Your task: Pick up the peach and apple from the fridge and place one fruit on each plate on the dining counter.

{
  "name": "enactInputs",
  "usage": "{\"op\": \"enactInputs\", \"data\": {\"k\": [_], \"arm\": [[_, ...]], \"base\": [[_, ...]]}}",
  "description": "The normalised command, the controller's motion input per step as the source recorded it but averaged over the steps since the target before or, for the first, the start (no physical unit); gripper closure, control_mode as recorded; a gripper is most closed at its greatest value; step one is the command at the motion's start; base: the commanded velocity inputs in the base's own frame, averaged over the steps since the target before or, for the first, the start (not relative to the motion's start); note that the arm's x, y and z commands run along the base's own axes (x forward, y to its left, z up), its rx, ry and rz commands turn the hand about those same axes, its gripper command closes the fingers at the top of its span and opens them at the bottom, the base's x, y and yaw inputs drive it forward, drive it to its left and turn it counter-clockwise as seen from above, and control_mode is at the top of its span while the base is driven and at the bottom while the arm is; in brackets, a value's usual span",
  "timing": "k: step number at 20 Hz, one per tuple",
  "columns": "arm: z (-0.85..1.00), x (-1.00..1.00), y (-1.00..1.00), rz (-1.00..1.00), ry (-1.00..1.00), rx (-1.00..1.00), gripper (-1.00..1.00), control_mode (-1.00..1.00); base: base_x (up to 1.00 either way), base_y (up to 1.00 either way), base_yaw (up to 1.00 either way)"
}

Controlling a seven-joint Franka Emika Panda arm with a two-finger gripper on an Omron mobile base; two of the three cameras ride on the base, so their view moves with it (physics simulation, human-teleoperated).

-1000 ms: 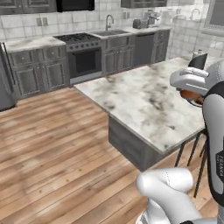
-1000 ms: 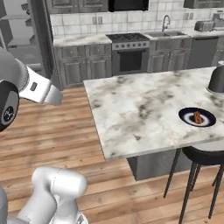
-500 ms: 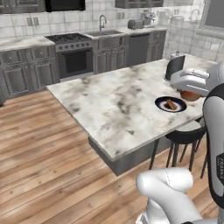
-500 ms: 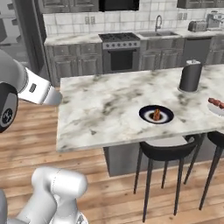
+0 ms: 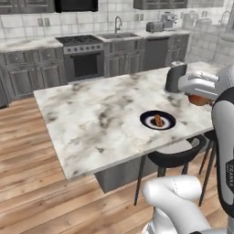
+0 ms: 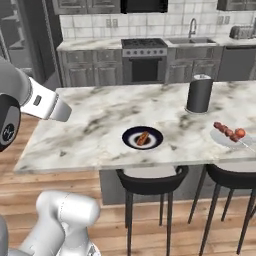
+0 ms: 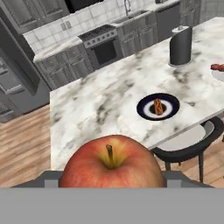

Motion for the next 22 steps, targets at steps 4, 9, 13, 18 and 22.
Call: {"op": "enactInputs", "data": {"k": [4, 9, 13, 18, 22], "arm": [[0.00, 0.00, 0.00, 0.00, 0.00, 0.00, 1.00, 1.00], [0.00, 0.00, 0.00, 0.00, 0.00, 0.00, 1.00, 1.00], [0.00, 0.00, 0.00, 0.00, 0.00, 0.00, 1.00, 1.00], [0.00, 0.00, 0.00, 0.00, 0.00, 0.00, 1.00, 1.00], [-0.14, 0.93, -0.52, 0.05, 0.21, 0.14, 1.00, -1.00]], "base": [[0.44, -0.79, 0.38], [0.61, -0.56, 0.44], [0.71, -0.42, 0.45], [0.80, -0.41, 0.24], [0.00, 0.00, 0.00]]}}
